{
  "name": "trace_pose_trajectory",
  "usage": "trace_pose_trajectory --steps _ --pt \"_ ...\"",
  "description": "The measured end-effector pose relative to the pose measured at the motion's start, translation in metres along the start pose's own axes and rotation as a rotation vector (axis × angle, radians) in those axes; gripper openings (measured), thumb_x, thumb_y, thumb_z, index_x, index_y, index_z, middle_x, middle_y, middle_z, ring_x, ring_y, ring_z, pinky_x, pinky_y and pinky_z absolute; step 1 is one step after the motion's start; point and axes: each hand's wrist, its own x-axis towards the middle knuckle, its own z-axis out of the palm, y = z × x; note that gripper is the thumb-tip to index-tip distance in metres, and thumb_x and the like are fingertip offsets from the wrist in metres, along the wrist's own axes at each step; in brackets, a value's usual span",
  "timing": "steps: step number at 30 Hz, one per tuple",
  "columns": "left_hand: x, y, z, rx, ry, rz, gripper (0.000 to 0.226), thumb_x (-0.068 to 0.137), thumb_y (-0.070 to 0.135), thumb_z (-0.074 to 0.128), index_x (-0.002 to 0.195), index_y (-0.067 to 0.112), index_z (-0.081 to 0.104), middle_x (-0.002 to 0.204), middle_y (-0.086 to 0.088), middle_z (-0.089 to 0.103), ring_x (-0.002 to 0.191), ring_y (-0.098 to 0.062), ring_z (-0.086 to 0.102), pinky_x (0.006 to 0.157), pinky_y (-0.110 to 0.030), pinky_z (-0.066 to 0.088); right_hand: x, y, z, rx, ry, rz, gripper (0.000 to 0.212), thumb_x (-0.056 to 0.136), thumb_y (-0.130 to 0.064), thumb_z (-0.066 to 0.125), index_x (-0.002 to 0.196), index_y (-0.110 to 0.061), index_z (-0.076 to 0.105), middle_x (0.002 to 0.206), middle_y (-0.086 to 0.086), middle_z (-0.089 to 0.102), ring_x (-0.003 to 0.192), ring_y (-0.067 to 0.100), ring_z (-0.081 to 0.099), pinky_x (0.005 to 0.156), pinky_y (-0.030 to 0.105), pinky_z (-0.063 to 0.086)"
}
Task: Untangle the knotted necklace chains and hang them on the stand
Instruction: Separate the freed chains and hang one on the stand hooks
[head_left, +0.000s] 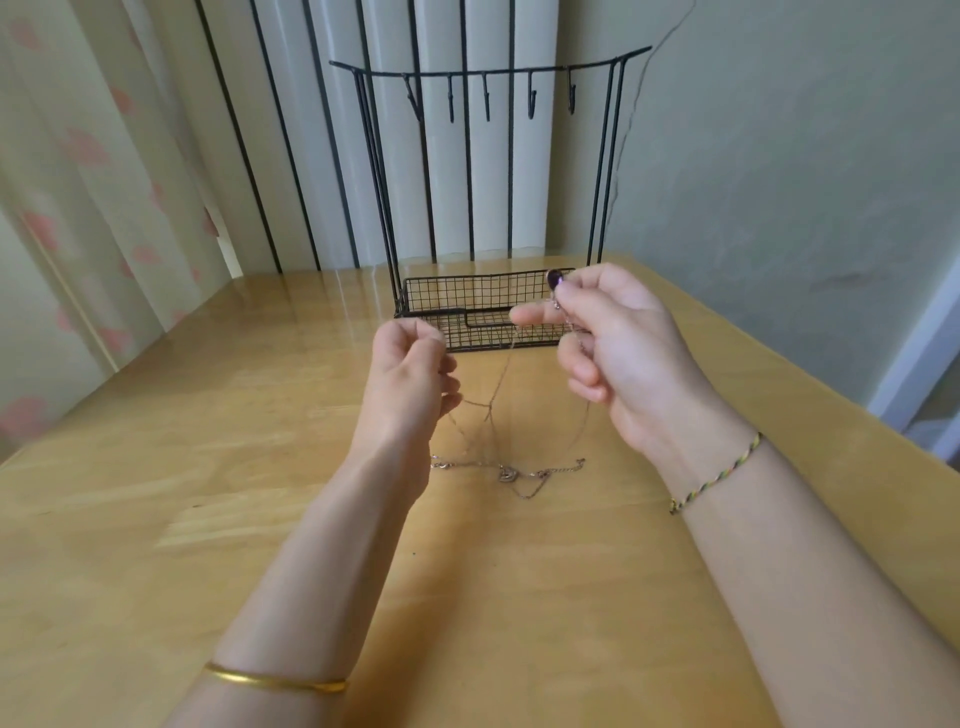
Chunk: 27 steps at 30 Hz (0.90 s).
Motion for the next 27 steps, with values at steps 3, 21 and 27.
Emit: trace_pose_trajectory --steps 3,21,27 --pt "0.004 0.001 0.004 0.131 0.017 0.026 0.016 0.094 0.011 0.038 0.085 0.023 0.044 0.074 0.004 0.043 0.063 -0.010 0.038 0.067 -0.027 0.042 0.006 -0.017 0.002 -0.063 -0.046 0.008 0.014 0.096 -0.012 0.043 0.082 -0.014 0.042 0.100 0.010 0.070 0.033 0.008 0.027 0.032 0.017 0.018" --pt "0.002 0.118 0.008 0.369 -0.299 0.114 0.017 0.084 0.007 0.063 0.100 0.013 0.062 0.098 -0.008 0.069 0.047 -0.008 0.027 0.039 -0.018 0.025 0.007 -0.085 0.009 -0.129 0.080 -0.115 0.005 0.095 -0.014 0.041 0.095 -0.010 0.043 0.128 0.031 0.050 0.036 0.008 0.027 0.033 0.018 0.017" --pt "-0.010 0.147 0.012 0.115 -0.352 0.267 0.039 0.085 -0.010 0.043 0.114 0.011 0.058 0.105 -0.004 0.072 0.041 -0.007 0.025 0.037 -0.018 0.022 0.005 -0.088 0.000 -0.143 0.109 -0.097 0.008 0.094 -0.014 0.041 0.098 -0.009 0.045 0.123 0.024 0.054 0.043 0.011 0.032 0.037 0.021 0.022"
